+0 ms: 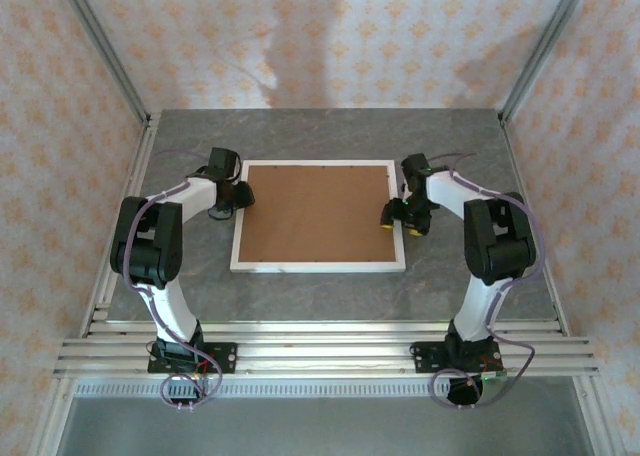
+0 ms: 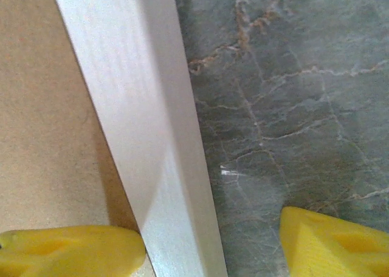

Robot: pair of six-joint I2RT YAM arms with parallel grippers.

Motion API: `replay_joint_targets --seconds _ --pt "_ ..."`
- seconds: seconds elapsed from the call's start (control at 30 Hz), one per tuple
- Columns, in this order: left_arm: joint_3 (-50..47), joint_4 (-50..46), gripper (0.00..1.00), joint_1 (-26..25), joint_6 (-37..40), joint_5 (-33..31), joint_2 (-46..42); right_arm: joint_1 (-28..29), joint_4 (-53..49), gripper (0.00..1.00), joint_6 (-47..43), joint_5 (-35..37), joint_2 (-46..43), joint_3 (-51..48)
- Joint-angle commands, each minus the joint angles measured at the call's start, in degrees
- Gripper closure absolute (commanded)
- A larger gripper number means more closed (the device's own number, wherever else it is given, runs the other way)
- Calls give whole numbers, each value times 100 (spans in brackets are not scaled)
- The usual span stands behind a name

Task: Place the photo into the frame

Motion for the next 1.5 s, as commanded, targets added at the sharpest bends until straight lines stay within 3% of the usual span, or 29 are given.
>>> replay_joint_targets --seconds 0.0,0.23,0.57,1.0,1.27,1.47 --pt "-127 -92 66 -212 -110 697 -137 87 771 29 77 -1476 618 -571" --pt "-130 -132 66 -200 -75 633 -173 -96 653 30 -48 -1497 407 -586" --pt "-85 -396 64 -43 125 473 -416 -109 -520 27 -548 307 -508 439" --pt "-71 -656 50 -41 151 412 -627 -247 -305 29 -1064 838 527 1653" --pt "160 -764 39 193 93 387 -834 -304 -52 41 -1155 425 862 1638" --pt "605 -1035 38 415 260 210 -670 -342 173 66 -1151 264 905 1411"
